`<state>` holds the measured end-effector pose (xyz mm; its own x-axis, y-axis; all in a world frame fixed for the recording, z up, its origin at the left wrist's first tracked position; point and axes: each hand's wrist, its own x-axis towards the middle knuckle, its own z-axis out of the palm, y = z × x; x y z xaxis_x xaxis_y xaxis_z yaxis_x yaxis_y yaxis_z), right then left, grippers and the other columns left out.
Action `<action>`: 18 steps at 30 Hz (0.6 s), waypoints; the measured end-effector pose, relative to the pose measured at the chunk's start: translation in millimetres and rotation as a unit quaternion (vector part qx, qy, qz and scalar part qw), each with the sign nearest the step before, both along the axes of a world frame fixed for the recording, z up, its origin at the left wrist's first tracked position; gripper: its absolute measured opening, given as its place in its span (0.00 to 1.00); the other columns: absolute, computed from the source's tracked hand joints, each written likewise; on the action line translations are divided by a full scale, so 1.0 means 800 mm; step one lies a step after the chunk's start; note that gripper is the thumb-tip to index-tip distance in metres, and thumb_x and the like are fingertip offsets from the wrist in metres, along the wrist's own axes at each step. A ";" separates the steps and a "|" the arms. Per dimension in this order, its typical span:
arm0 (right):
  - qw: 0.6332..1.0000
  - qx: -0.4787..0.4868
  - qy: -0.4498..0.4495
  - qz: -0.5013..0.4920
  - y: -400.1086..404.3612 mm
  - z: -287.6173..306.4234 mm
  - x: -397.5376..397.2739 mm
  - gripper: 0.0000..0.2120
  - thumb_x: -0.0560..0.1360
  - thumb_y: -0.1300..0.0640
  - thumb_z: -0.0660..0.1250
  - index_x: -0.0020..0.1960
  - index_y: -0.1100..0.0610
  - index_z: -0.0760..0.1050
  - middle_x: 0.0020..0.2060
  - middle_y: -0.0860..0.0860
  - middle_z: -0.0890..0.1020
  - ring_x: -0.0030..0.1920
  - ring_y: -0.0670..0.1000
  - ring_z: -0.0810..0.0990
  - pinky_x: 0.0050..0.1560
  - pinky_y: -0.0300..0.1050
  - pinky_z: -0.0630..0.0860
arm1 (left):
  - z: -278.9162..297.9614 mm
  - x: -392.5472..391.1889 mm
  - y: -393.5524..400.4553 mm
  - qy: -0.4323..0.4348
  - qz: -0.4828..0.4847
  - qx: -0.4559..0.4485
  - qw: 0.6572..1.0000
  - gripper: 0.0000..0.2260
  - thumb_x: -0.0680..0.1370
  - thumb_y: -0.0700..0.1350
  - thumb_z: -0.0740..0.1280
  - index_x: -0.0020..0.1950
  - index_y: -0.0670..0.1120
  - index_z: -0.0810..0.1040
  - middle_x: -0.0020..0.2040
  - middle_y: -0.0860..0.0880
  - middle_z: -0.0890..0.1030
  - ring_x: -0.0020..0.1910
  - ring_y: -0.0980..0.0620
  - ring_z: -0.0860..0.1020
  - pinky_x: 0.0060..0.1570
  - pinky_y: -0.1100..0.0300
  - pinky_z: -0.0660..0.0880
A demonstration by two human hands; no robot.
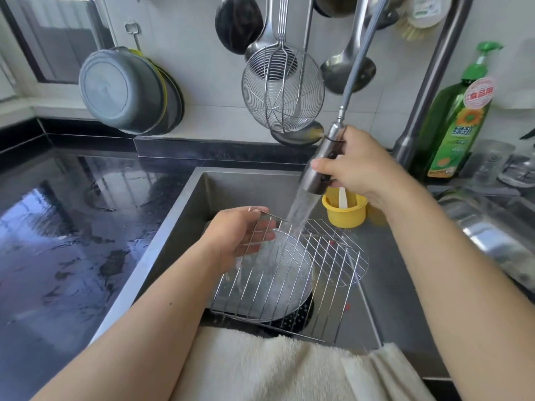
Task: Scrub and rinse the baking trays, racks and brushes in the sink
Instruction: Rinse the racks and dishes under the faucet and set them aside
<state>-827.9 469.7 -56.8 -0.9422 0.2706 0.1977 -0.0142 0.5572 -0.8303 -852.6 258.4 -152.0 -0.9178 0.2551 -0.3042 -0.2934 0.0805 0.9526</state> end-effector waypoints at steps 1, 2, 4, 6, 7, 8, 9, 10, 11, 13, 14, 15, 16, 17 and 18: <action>0.999 0.029 -0.019 -0.002 0.014 0.002 0.003 0.24 0.58 0.43 0.78 0.51 0.45 0.74 0.50 0.49 0.84 0.52 0.55 0.84 0.57 0.61 0.80 | -0.001 -0.001 -0.001 -0.002 0.012 0.006 1.000 0.13 0.86 0.43 0.59 0.62 0.47 0.83 0.52 0.46 0.88 0.52 0.45 0.87 0.64 0.46 0.78; 0.998 0.050 -0.036 0.003 0.026 0.006 0.008 0.23 0.61 0.46 0.80 0.52 0.46 0.74 0.51 0.49 0.84 0.53 0.55 0.83 0.59 0.62 0.79 | -0.001 -0.002 -0.002 -0.004 0.025 0.013 1.000 0.13 0.86 0.43 0.59 0.61 0.46 0.83 0.51 0.45 0.88 0.52 0.44 0.87 0.63 0.46 0.79; 0.997 0.038 -0.058 0.045 0.049 0.012 0.022 0.19 0.71 0.59 0.78 0.56 0.48 0.75 0.53 0.51 0.85 0.55 0.54 0.84 0.62 0.61 0.78 | 0.000 -0.002 -0.001 -0.011 0.049 0.028 0.998 0.12 0.85 0.42 0.60 0.59 0.45 0.83 0.50 0.44 0.88 0.51 0.43 0.87 0.61 0.47 0.80; 0.992 0.016 -0.078 0.095 0.069 0.014 0.034 0.20 0.74 0.70 0.73 0.59 0.52 0.74 0.55 0.51 0.86 0.58 0.51 0.84 0.63 0.55 0.78 | 0.000 -0.003 -0.002 -0.016 0.067 0.038 0.997 0.11 0.85 0.42 0.61 0.58 0.45 0.83 0.48 0.43 0.88 0.49 0.43 0.87 0.57 0.49 0.82; 0.990 0.016 -0.083 0.111 0.077 0.014 0.038 0.21 0.74 0.72 0.72 0.59 0.52 0.74 0.56 0.51 0.86 0.59 0.49 0.84 0.63 0.52 0.78 | 0.000 -0.004 -0.003 -0.019 0.075 0.042 0.996 0.11 0.85 0.41 0.61 0.58 0.44 0.83 0.47 0.43 0.88 0.48 0.43 0.88 0.55 0.50 0.82; 0.988 0.015 -0.088 0.122 0.082 0.014 0.040 0.22 0.74 0.74 0.70 0.60 0.52 0.74 0.57 0.50 0.85 0.59 0.47 0.83 0.63 0.49 0.78 | -0.001 -0.005 -0.005 -0.022 0.085 0.044 0.995 0.11 0.85 0.41 0.61 0.58 0.44 0.83 0.46 0.44 0.88 0.47 0.44 0.88 0.53 0.51 0.83; 0.987 0.012 -0.093 0.132 0.087 0.014 0.043 0.23 0.74 0.75 0.69 0.61 0.52 0.74 0.58 0.50 0.85 0.60 0.46 0.83 0.61 0.44 0.79 | -0.001 -0.006 -0.007 -0.026 0.097 0.045 0.994 0.11 0.84 0.41 0.61 0.58 0.43 0.83 0.46 0.44 0.88 0.45 0.44 0.88 0.51 0.51 0.83; 0.985 0.008 -0.097 0.139 0.091 0.015 0.045 0.24 0.74 0.76 0.69 0.62 0.52 0.73 0.58 0.49 0.85 0.59 0.45 0.83 0.58 0.40 0.80 | -0.001 -0.007 -0.009 -0.031 0.108 0.044 0.993 0.11 0.84 0.41 0.61 0.57 0.42 0.83 0.45 0.44 0.88 0.44 0.44 0.88 0.50 0.51 0.83; 0.985 0.006 -0.099 0.144 0.093 0.016 0.048 0.25 0.74 0.76 0.68 0.62 0.53 0.73 0.57 0.49 0.85 0.59 0.44 0.83 0.55 0.36 0.80 | -0.001 -0.008 -0.011 -0.037 0.119 0.045 0.991 0.11 0.84 0.41 0.61 0.57 0.41 0.83 0.45 0.44 0.88 0.44 0.44 0.88 0.49 0.51 0.84; 0.985 0.006 -0.095 0.146 0.093 0.017 0.049 0.25 0.73 0.77 0.69 0.63 0.55 0.74 0.56 0.49 0.86 0.57 0.44 0.84 0.51 0.33 0.79 | -0.001 -0.009 -0.013 -0.045 0.130 0.050 0.989 0.12 0.84 0.41 0.61 0.57 0.40 0.83 0.45 0.43 0.88 0.44 0.44 0.88 0.50 0.51 0.84; 0.985 0.007 -0.091 0.146 0.090 0.015 0.049 0.25 0.72 0.76 0.70 0.63 0.56 0.74 0.55 0.49 0.86 0.57 0.45 0.84 0.52 0.33 0.80 | -0.001 -0.009 -0.013 -0.046 0.130 0.052 0.989 0.12 0.83 0.41 0.60 0.57 0.40 0.82 0.45 0.43 0.88 0.44 0.43 0.88 0.51 0.50 0.84; 0.986 0.008 -0.084 0.145 0.086 0.014 0.047 0.24 0.71 0.75 0.72 0.63 0.57 0.75 0.55 0.51 0.86 0.56 0.47 0.85 0.54 0.36 0.80 | 0.000 -0.008 -0.012 -0.046 0.128 0.053 0.989 0.12 0.83 0.41 0.60 0.57 0.40 0.82 0.45 0.43 0.88 0.45 0.43 0.88 0.51 0.50 0.84; 0.987 0.010 -0.076 0.142 0.080 0.012 0.045 0.25 0.70 0.74 0.73 0.64 0.58 0.74 0.55 0.52 0.86 0.56 0.49 0.85 0.56 0.40 0.81 | 0.000 -0.008 -0.012 -0.046 0.125 0.052 0.990 0.12 0.83 0.41 0.60 0.57 0.40 0.82 0.46 0.43 0.88 0.45 0.43 0.88 0.52 0.50 0.83; 0.988 0.013 -0.068 0.137 0.076 0.010 0.042 0.26 0.69 0.72 0.75 0.64 0.59 0.74 0.56 0.53 0.86 0.56 0.51 0.85 0.59 0.43 0.81 | 0.000 -0.007 -0.011 -0.045 0.122 0.052 0.990 0.12 0.83 0.40 0.60 0.57 0.40 0.82 0.46 0.43 0.88 0.46 0.43 0.88 0.52 0.50 0.83; 0.989 0.019 -0.063 0.133 0.072 0.009 0.039 0.27 0.68 0.71 0.76 0.64 0.60 0.74 0.56 0.54 0.86 0.56 0.52 0.85 0.60 0.47 0.81 | 0.000 -0.007 -0.011 -0.044 0.119 0.052 0.991 0.12 0.83 0.40 0.60 0.56 0.40 0.83 0.46 0.43 0.88 0.46 0.43 0.88 0.52 0.50 0.83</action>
